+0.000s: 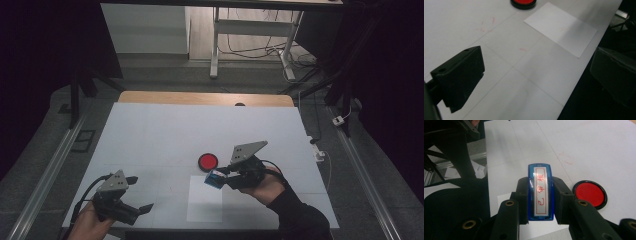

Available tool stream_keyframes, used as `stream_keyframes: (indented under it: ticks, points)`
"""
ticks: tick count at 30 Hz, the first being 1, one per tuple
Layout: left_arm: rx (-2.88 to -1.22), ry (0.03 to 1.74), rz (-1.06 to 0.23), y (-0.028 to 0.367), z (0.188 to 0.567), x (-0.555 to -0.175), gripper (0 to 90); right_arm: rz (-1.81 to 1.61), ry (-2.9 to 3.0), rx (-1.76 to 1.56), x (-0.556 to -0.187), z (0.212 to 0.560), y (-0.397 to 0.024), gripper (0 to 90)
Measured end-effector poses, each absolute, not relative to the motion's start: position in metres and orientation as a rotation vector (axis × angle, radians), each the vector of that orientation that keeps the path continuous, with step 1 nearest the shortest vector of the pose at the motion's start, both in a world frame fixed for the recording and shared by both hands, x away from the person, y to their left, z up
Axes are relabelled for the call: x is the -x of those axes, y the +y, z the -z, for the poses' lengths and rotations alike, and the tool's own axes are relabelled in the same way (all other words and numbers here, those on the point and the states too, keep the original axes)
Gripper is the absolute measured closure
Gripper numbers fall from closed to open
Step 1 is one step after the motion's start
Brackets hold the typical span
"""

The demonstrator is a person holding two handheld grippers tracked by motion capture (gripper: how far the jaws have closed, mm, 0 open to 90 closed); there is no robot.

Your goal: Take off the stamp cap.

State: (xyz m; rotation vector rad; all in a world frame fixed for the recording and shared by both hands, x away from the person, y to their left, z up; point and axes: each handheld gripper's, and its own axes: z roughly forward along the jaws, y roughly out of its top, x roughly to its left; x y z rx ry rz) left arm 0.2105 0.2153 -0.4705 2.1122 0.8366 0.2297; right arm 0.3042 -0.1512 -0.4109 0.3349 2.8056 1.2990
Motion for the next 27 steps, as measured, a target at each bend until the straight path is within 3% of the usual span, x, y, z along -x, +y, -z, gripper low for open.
stream_keyframes:
  ticks: [27]
  points:
    - [-2.133, 0.719, -0.140, 0.165, 0.470, -0.251, 0.0, -1.308, 2.793, -0.292, -0.302, 0.407, -0.146, 69.5]
